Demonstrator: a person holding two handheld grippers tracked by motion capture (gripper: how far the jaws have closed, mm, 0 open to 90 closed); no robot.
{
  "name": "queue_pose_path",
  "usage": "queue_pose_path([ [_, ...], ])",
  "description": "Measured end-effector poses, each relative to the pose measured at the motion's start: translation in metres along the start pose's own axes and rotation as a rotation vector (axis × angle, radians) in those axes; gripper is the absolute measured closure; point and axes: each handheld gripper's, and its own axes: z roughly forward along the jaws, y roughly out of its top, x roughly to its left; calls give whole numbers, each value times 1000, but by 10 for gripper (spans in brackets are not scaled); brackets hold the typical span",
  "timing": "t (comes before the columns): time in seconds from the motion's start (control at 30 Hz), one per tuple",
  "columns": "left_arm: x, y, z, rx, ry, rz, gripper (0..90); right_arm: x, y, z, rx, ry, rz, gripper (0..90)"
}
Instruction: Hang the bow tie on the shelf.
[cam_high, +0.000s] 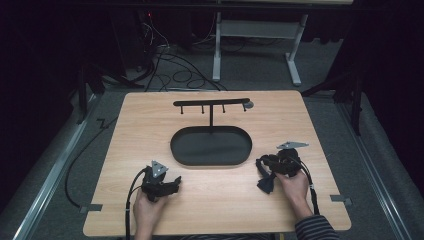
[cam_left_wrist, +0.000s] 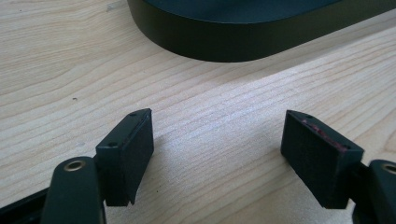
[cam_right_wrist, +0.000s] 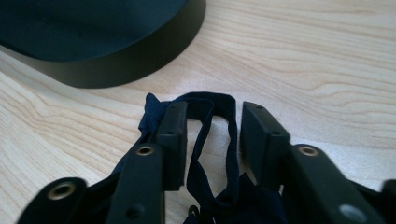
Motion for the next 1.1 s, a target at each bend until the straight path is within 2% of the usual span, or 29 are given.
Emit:
queue_pose_path([
  [0.13, 0, 0, 0, 0, 0, 0, 259, 1, 0, 1, 12, -3, -19, 771],
  [0.17, 0, 0, 0, 0, 0, 0, 259, 1, 0, 1, 12, -3, -19, 771],
  [0.2, 0, 0, 0, 0, 0, 0, 259, 2, 0, 1, 16, 4, -37, 825],
  [0.3, 0, 0, 0, 0, 0, 0, 258, 3, 0, 1, 24, 11, -53, 874],
  [0.53, 0, 0, 0, 0, 0, 0, 259, 5, 1, -2, 3, 22, -67, 899],
  [1.1, 0, 0, 0, 0, 0, 1, 258, 10, 11, -28, -70, 47, -94, 900],
])
